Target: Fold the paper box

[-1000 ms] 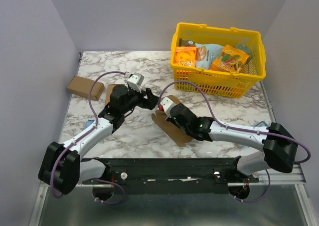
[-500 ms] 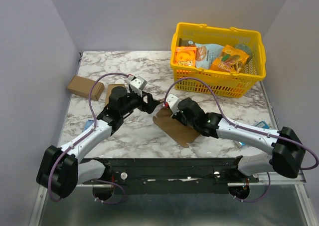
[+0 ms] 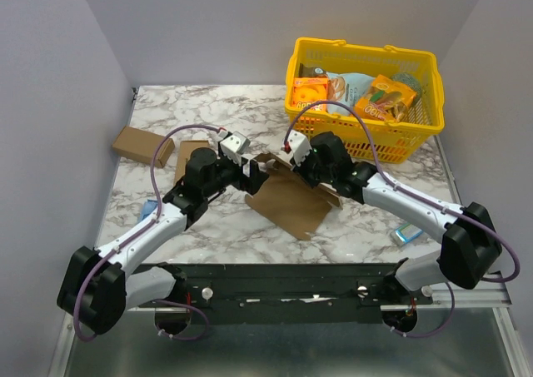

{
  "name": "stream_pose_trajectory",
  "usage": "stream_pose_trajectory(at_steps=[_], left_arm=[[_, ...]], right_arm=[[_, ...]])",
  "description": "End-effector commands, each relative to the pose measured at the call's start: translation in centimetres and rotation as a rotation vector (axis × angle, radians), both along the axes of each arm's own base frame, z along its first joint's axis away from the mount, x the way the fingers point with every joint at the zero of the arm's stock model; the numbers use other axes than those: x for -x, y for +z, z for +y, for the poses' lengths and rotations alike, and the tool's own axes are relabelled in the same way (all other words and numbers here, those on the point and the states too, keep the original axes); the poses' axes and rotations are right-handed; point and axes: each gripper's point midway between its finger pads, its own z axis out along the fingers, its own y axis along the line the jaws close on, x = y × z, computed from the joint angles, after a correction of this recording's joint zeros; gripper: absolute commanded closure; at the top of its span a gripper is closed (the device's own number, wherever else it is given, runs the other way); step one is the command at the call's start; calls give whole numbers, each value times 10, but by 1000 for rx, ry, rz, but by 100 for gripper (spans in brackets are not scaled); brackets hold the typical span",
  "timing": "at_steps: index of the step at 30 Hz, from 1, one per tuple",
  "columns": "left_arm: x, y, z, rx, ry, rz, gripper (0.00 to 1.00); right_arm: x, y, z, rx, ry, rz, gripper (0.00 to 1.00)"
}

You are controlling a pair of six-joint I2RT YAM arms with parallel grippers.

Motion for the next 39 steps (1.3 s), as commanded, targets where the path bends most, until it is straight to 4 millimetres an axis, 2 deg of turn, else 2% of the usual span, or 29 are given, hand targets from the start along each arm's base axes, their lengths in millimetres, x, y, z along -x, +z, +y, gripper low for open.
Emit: stream_pose_trajectory(at_steps=[1, 5, 12, 16, 19, 26, 32, 36, 39], left_arm=[[-20, -4, 3, -89, 38, -41, 9], [-42, -4, 0, -150, 56, -64, 9], [-63, -11, -2, -241, 66, -77, 18], [-68, -19, -2, -273, 67, -64, 28], [-68, -22, -7, -277, 38, -52, 31], [-74, -35, -11, -296, 25, -35, 30], [-84, -35, -18, -287, 17, -47, 33], [-87, -32, -23, -270, 13, -58, 42], [-86, -31, -27, -253, -2, -61, 59]], right_arm=[[0, -13, 3, 25, 50, 56, 99], [-4, -13, 2, 24, 54, 56, 99], [-9, -11, 3, 21, 54, 54, 99], [-12, -10, 2, 22, 50, 48, 99], [-14, -9, 0, 26, 45, 45, 99], [-15, -8, -2, 21, 42, 46, 99], [-15, -10, -2, 28, 41, 52, 99], [-16, -11, -2, 33, 38, 53, 99], [-17, -8, -3, 27, 32, 46, 99]])
